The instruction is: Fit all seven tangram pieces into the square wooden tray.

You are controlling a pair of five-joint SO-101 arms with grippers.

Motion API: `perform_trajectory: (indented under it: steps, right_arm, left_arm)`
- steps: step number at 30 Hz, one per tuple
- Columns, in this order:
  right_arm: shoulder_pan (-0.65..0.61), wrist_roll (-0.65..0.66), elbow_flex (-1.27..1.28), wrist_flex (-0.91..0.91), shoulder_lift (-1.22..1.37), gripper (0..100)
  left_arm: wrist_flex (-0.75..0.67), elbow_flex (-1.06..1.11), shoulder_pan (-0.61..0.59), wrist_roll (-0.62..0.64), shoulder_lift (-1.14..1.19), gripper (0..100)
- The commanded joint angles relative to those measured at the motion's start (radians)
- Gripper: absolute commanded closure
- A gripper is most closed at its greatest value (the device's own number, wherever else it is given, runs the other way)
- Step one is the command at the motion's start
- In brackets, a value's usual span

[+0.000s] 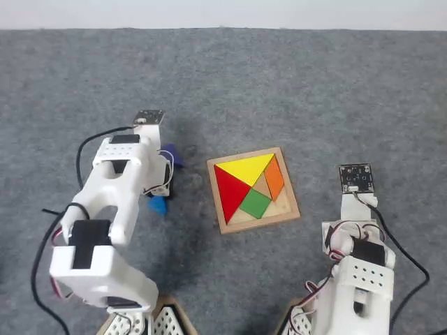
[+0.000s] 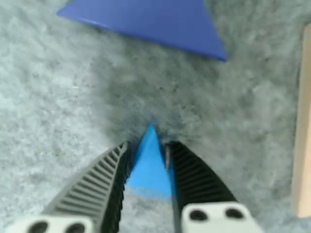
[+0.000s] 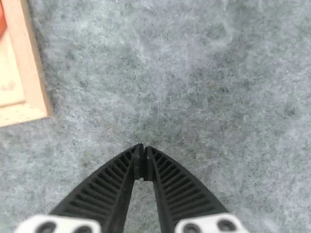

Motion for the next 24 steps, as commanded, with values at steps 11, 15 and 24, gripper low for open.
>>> perform_trajectory:
  steps: [11,15,24]
  right_arm:
    - [-0.008,0.009,-0.051,0.002,-0.013,98.9]
    - [-0.01,0.009,-0.051,0.002,-0.013,98.9]
    - [-0.007,0.009,-0.051,0.004,-0.013,98.9]
  left_arm:
    - [0.072,0.041,-0.018,-0.091,-0.209,79]
    - [0.046,0.179,-0.018,-0.071,-0.356,79]
    - [0.023,0.189,-0.025,-0.077,-0.227,79]
